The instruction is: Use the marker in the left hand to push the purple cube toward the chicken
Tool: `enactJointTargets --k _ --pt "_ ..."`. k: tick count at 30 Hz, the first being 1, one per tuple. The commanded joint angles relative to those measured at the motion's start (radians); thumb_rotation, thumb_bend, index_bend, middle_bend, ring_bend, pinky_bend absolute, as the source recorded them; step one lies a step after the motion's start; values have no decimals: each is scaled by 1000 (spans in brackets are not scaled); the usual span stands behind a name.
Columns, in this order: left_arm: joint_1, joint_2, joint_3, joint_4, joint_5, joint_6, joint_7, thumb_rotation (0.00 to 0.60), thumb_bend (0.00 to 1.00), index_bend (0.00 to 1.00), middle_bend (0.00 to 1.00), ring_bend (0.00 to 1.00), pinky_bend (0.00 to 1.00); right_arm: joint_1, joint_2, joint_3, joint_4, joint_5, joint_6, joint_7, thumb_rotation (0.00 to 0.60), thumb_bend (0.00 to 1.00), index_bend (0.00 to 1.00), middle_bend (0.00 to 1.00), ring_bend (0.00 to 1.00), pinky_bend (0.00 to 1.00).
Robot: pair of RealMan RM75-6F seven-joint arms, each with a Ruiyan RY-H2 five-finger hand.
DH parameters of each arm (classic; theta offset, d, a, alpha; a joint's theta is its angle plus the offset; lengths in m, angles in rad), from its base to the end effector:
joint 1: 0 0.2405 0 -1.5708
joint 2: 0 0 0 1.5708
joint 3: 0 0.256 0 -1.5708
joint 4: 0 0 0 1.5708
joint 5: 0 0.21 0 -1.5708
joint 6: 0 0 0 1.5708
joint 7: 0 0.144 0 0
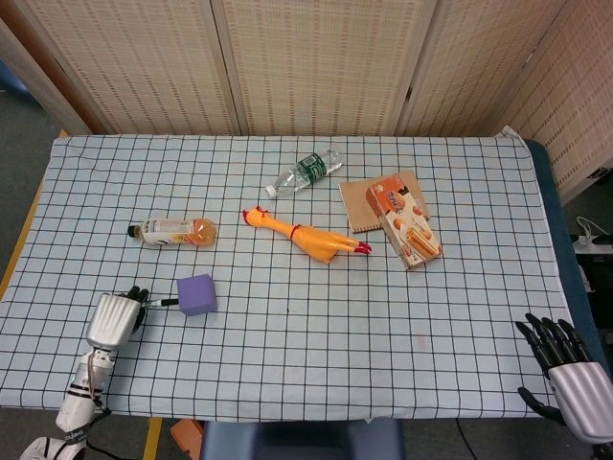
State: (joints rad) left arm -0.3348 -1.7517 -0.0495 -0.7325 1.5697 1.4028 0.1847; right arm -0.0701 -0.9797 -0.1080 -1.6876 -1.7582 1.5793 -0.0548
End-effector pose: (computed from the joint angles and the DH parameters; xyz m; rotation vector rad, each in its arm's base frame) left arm -0.3251 0.2714 0.0163 -1.6509 -0.4258 -0.7167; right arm -0.2995 -0.0979 0.1735 1.5772 -0.8819 0.8018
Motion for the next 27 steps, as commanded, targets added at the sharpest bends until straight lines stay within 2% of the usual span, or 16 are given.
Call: enactJointTargets --k 1,27 --pt "-13 -9 -1 0 4 -4 1 600 630 789 805 800 956 0 0 1 0 2 -1 1 600 110 0 0 0 0" --pt "-168 -70 -37 -19 1 -88 63 600 629 789 805 803 956 0 12 19 -1 43 1 25 600 109 0 0 0 0"
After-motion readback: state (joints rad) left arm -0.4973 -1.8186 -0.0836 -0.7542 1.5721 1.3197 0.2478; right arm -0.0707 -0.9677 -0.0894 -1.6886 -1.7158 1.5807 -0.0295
